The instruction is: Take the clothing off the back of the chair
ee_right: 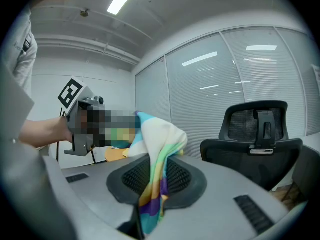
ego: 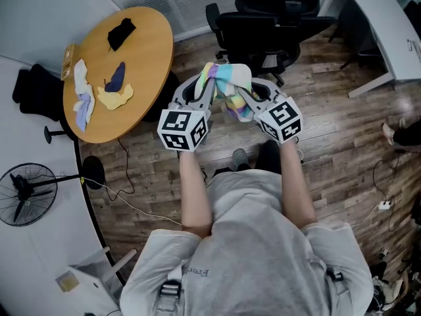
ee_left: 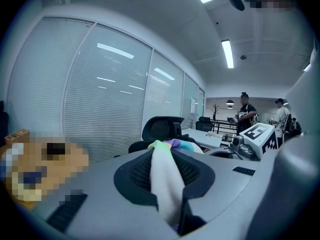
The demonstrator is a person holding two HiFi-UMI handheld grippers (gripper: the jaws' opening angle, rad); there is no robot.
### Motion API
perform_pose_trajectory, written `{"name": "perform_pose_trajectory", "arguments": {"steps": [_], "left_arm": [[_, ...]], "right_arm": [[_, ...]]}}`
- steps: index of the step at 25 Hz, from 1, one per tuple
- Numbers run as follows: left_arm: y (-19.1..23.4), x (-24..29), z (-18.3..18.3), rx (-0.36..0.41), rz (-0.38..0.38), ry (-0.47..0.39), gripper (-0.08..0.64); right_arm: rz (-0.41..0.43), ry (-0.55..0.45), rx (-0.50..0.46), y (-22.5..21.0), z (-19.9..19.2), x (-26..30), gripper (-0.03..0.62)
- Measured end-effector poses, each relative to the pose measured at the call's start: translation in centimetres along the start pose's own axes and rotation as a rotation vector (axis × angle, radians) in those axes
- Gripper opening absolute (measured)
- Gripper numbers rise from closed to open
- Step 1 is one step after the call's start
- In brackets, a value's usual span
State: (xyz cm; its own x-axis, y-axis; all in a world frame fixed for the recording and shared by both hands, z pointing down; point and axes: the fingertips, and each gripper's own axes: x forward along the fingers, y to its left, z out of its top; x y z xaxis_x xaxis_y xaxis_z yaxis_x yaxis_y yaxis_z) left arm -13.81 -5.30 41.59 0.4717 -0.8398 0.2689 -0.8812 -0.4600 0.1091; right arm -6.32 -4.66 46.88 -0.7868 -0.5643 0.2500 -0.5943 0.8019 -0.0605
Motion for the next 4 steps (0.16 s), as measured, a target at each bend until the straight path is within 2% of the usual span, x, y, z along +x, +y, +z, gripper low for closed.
{"name": "perform_pose_trajectory", "arguments": {"steps": [4], "left_arm": [[-0.19, 0.05, 0.03, 0.002, -0.003, -0.001, 0.078]], "right_arm": [[-0.001, -0.004, 0.006, -0.08, 0.02, -0.16, 0.072]]}}
